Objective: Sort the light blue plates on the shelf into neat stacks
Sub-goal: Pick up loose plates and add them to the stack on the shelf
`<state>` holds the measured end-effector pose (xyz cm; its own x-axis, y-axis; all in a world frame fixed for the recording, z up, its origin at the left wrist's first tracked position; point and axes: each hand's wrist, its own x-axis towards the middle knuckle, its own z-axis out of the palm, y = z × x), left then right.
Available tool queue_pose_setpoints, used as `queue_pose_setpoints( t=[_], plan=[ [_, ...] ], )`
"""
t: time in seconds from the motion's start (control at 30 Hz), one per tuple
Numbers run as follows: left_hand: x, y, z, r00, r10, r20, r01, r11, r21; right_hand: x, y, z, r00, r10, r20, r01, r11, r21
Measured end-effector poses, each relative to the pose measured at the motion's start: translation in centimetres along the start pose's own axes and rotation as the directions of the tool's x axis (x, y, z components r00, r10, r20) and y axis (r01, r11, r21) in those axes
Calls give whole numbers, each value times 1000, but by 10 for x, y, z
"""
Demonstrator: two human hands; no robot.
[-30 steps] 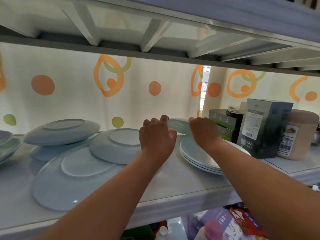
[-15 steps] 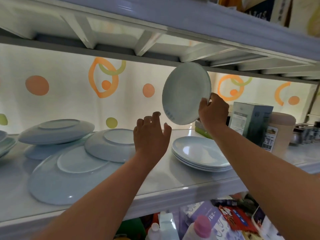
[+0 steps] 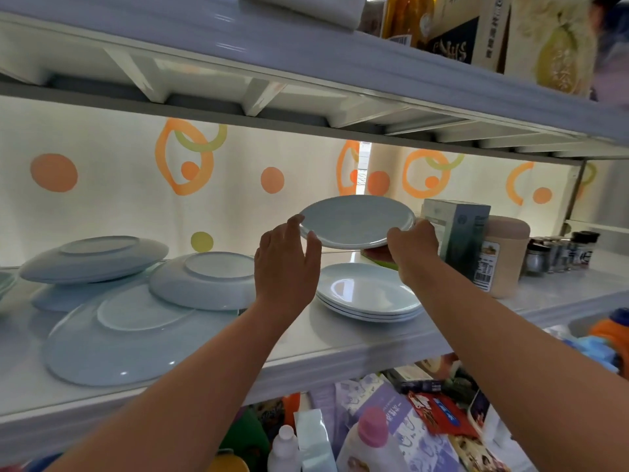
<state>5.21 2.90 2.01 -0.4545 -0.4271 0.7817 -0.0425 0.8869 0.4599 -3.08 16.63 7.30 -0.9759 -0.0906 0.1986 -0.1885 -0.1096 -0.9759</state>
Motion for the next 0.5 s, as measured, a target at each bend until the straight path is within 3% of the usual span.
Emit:
queue_pose_setpoints(
  t=[0.3,0.5],
  plan=[
    [-19,7,8,999,29,22,-27,997,-70,4,28,-28,980,199,18,-198,979,-42],
    [-35,6,16,996,-50,67,60,988,-145,-1,49,-34,960,278,7,-277,958,-75]
  ],
)
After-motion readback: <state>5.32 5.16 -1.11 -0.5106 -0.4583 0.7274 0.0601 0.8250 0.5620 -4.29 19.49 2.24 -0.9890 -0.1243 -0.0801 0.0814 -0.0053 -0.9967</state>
